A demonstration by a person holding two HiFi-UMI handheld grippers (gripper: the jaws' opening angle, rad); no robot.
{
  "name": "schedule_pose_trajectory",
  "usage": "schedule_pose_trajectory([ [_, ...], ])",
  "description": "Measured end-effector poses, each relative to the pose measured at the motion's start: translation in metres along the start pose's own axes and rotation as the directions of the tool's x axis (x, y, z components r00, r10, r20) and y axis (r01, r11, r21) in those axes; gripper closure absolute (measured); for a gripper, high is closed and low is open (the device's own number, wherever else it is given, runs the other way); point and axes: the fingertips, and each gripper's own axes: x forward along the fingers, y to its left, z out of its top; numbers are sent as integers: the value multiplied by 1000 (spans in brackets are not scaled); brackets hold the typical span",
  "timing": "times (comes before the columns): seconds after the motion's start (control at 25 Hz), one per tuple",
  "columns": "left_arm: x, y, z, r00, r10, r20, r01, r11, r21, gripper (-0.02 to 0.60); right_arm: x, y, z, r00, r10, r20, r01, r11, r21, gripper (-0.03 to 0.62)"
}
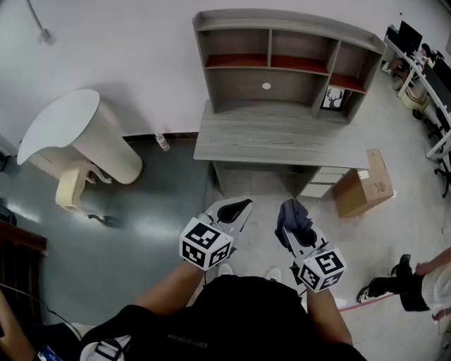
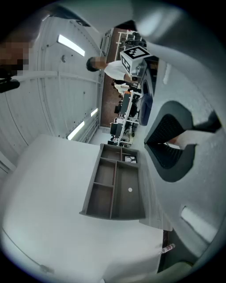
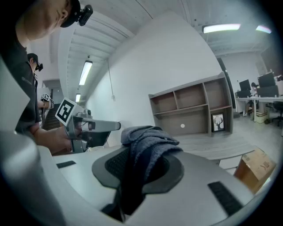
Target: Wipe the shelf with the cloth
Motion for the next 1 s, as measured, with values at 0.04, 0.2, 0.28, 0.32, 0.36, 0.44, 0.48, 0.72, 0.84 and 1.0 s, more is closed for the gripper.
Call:
schedule_pose_trajectory([
  [0.04, 0, 0, 0, 1000, 0, 0, 0, 1000, 0, 574, 1, 0, 0, 1000, 0, 0, 0, 1000, 0, 507],
  [0.2, 1, 0, 1, 1000, -2, 0, 2, 1000, 1, 574, 2, 0, 1, 1000, 0, -3, 0, 1000, -2, 507],
  [0.28, 2, 0, 1, 1000, -2, 0, 2, 1000, 2, 574, 2, 0, 0, 1000, 0, -3, 0, 1000, -3, 507],
  [0.32, 2, 0, 1, 1000, -2, 0, 2, 1000, 2, 574, 2, 0, 0, 1000, 0, -3, 0, 1000, -3, 507],
  [0.36, 2, 0, 1, 1000, -2, 0, 2, 1000, 2, 574, 2, -1, 0, 1000, 0, -3, 0, 1000, -4, 507],
  [0.44, 2, 0, 2, 1000, -2, 2, 2, 1000, 3, 574, 2, 0, 0, 1000, -1, -4, 1, 1000, -5, 507],
  [0.48, 1, -1, 2, 1000, -3, 3, 3, 1000, 3, 574, 2, 0, 0, 1000, -1, -5, 1, 1000, -5, 507],
  [0.72, 0, 1, 1, 1000, -6, 1, 5, 1000, 3, 574, 4, 0, -1, 1000, -9, -3, 9, 1000, -1, 507],
  [0.84, -1, 5, -1, 1000, -9, -3, 9, 1000, 0, 574, 7, 2, 1, 1000, -11, 10, 11, 1000, 22, 505],
  [1.0, -3, 10, -3, 1000, -22, -13, 22, 1000, 1, 574, 14, 8, -3, 1000, -28, -2, 28, 999, 21, 500],
])
